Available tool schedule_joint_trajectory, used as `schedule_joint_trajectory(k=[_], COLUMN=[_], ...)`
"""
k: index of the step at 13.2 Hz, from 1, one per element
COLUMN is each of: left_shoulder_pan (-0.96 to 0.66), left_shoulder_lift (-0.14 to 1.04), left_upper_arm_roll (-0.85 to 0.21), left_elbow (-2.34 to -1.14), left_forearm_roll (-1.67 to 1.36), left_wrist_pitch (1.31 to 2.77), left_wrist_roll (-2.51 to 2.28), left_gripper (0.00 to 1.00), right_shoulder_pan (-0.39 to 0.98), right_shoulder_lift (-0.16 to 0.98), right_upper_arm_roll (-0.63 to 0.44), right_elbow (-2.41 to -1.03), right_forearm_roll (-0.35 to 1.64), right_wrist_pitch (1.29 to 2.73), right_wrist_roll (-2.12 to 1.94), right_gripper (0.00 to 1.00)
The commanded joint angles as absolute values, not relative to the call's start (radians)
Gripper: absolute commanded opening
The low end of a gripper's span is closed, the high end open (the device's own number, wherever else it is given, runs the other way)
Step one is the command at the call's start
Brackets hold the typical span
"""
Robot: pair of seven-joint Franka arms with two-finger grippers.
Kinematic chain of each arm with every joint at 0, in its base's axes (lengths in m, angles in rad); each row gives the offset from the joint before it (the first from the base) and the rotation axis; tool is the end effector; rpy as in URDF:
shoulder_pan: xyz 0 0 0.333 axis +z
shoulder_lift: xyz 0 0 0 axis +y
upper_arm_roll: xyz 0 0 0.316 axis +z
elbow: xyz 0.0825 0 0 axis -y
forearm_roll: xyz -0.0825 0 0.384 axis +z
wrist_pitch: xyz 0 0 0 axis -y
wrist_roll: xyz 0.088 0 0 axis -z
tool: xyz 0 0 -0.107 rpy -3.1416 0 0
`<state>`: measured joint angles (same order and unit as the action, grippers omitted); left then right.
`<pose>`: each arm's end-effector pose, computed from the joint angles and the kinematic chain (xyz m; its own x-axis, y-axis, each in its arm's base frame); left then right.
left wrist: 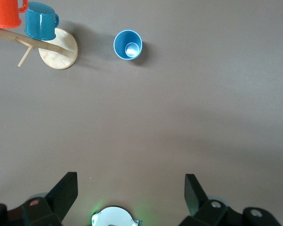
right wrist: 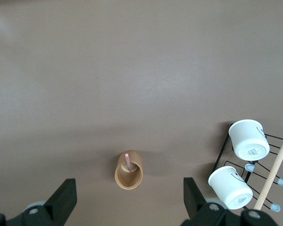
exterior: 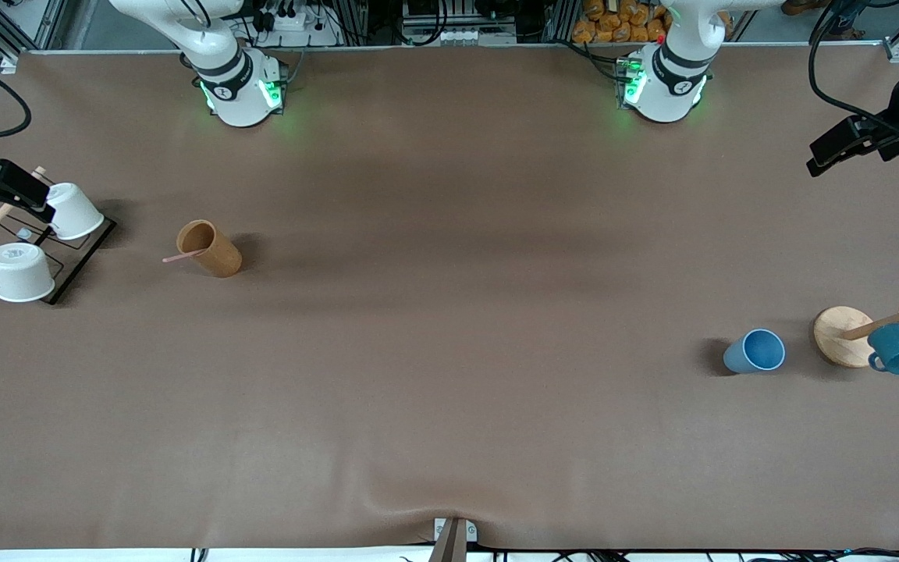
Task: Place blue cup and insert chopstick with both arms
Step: 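Reach the right gripper toward the chopstick while the left gripper approaches the blue cup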
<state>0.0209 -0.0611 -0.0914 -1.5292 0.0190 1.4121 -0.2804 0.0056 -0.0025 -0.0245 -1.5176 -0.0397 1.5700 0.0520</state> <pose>0.5173 -0.0360 0.6630 0.9762 0.2118 -0.0472 0.2100 -0.9769 -0.0391 0.5541 -0.0147 0.6510 0.9959 -0.0708 0.0569 -0.0730 -0.9967 0.0367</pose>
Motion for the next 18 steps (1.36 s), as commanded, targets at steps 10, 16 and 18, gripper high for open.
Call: schedule_joint_trajectory(k=[10, 16, 18], left_shoulder_pan=[0.028, 0.058, 0.077], left_shoulder_lift=[-0.048, 0.007, 0.053], left_upper_arm_roll=[-0.094, -0.094, -0.094], left_elbow=[-1.506, -1.508, -1.508], left_forearm_roll=[0.014, 0.017, 0.018], left_wrist_pitch=[1.408, 1.474, 1.521], left_wrist_roll=[-0.279, -0.212, -0.207], left_gripper=[1.0, 1.0, 1.0], right_shoulder_pan=[0.002, 0.017, 0.015], right_shoulder_lift=[0.04, 0.061, 0.064], right_upper_arm_roll=[-0.006, -0.006, -0.008], right_elbow=[-1.508, -1.506, -1.511], right_forearm_roll=[-0.052, -0.054, -0.055], right_wrist_pitch=[1.574, 1.565, 1.56], right_wrist_roll=[0.057, 0.046, 0.041], right_gripper=[1.0, 1.0, 1.0])
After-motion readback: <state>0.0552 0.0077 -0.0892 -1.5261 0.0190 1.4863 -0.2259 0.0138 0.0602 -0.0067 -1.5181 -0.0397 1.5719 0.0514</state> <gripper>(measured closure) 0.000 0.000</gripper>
